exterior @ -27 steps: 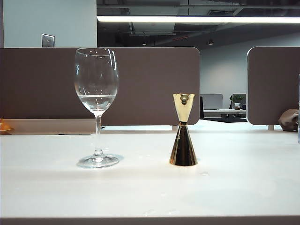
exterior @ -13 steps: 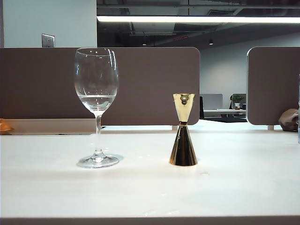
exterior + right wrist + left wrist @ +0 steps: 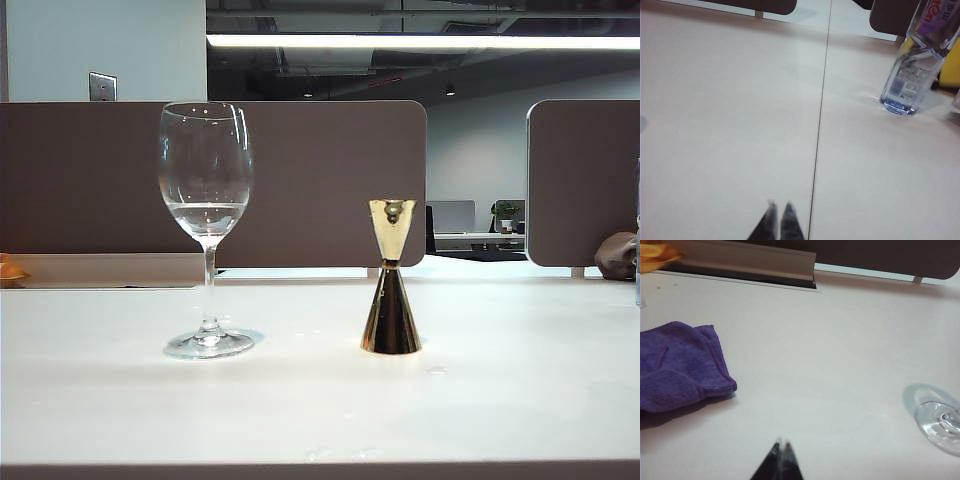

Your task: Pick up the jigger and pour the water inside into the glass.

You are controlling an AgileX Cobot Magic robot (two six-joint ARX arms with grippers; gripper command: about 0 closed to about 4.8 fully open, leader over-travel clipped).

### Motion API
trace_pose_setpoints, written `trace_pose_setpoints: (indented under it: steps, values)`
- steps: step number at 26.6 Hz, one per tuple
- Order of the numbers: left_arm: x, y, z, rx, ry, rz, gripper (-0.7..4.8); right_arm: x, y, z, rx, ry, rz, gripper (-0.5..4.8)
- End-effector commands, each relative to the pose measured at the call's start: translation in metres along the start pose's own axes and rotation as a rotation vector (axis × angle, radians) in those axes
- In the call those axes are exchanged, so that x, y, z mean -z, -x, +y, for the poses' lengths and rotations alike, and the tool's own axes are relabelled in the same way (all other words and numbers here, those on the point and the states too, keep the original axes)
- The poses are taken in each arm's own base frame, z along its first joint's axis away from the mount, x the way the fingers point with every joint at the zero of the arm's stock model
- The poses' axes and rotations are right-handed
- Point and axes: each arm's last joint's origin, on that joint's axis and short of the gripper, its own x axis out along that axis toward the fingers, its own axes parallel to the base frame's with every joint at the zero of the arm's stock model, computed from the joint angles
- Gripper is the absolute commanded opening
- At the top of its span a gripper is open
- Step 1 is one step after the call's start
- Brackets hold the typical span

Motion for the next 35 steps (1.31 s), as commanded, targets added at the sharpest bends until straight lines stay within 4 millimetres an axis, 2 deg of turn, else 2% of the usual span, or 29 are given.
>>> trace_pose_setpoints:
  steps: [1, 7, 12, 16, 20, 23, 27, 29, 31, 33, 35]
  values:
    - [0.0, 0.0, 0.0, -0.004, -0.002, -0.002, 0.04, 0.002, -0.001, 0.001, -0.023, -0.065, 0.0, 0.22]
    - [0.0, 0.0, 0.0, 0.013, 0.008, -0.004, 0.04, 0.0, -0.001, 0.003, -0.117, -0.401, -0.004, 0.22]
    - [-0.007, 0.001, -0.005, 0.169, 0.006, -0.051, 0.03, -0.008, 0.0, 0.005, -0.207, -0.584, -0.06, 0.23]
    - [-0.029, 0.009, -0.009, 0.215, 0.081, -0.128, -0.05, -0.024, 0.004, 0.006, -0.371, -0.576, -0.173, 0.22]
    - [-0.055, 0.023, -0.013, 0.217, 0.071, -0.177, -0.05, -0.043, 0.013, 0.004, -0.374, -0.571, -0.209, 0.22]
    - [-0.073, 0.036, -0.016, 0.23, 0.066, -0.196, -0.05, -0.059, 0.023, 0.001, -0.362, -0.499, -0.213, 0.22]
    - [-0.092, 0.051, -0.021, 0.3, 0.046, -0.229, -0.05, -0.077, 0.04, -0.001, -0.344, -0.371, -0.165, 0.22]
    - [-0.099, 0.056, -0.023, 0.31, 0.04, -0.246, -0.04, -0.083, 0.047, -0.002, -0.342, -0.361, -0.147, 0.19]
    - [-0.103, 0.061, -0.024, 0.327, 0.032, -0.245, -0.04, -0.089, 0.052, -0.002, -0.343, -0.365, -0.132, -0.1]
    - [-0.108, 0.07, -0.025, 0.31, 0.033, -0.191, -0.05, -0.096, 0.056, -0.003, -0.341, -0.383, -0.031, -0.09]
    - [-0.109, 0.076, -0.025, 0.268, -0.033, -0.097, -0.05, -0.105, 0.051, -0.003, -0.367, -0.365, 0.074, -0.09]
